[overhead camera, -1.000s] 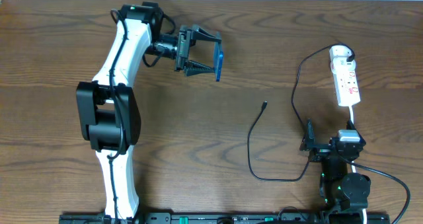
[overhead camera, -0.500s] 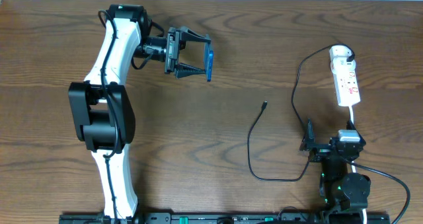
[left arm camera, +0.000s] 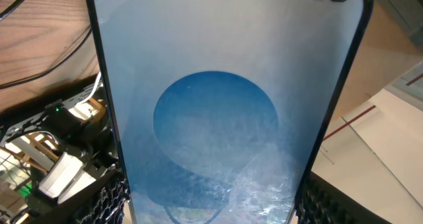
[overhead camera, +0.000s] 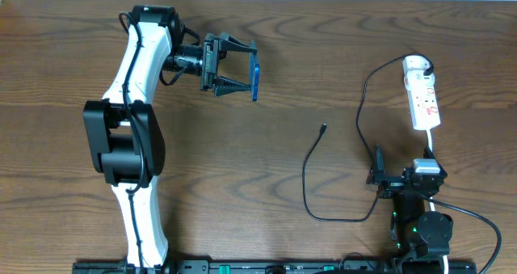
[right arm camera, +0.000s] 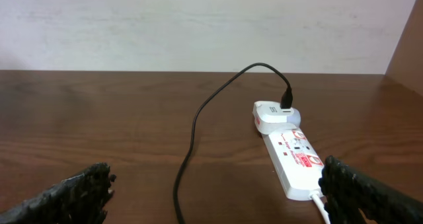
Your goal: Plug charger to phone and switch on socket
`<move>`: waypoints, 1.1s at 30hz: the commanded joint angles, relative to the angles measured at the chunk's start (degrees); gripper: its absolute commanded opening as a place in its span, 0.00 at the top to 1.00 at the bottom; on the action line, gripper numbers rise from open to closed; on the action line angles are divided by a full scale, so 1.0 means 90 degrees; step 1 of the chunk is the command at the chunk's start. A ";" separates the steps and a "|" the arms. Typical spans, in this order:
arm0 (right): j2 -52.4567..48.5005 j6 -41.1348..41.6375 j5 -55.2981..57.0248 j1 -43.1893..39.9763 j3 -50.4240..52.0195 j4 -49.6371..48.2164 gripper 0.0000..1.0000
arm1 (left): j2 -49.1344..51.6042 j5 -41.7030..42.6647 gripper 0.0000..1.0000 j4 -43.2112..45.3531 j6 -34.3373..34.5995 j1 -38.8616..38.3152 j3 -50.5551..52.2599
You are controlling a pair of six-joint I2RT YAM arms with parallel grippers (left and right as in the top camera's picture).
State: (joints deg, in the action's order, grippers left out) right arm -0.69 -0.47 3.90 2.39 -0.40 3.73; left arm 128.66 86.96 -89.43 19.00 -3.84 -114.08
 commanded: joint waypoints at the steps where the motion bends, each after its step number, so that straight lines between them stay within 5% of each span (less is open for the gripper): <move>1: 0.0034 0.0000 0.0051 0.0073 0.0012 0.0019 0.01 | -0.0321 0.0355 0.28 -0.0036 -0.0158 0.0032 -0.0148; 33: 0.0034 0.0000 0.0049 0.0073 0.0012 0.0019 0.01 | -0.0321 0.0355 0.28 -0.0204 -0.0299 0.0032 -0.0148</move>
State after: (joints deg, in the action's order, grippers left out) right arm -0.69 -0.47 3.90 2.39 -0.40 3.73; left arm 128.66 86.96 -90.91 17.52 -3.84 -114.08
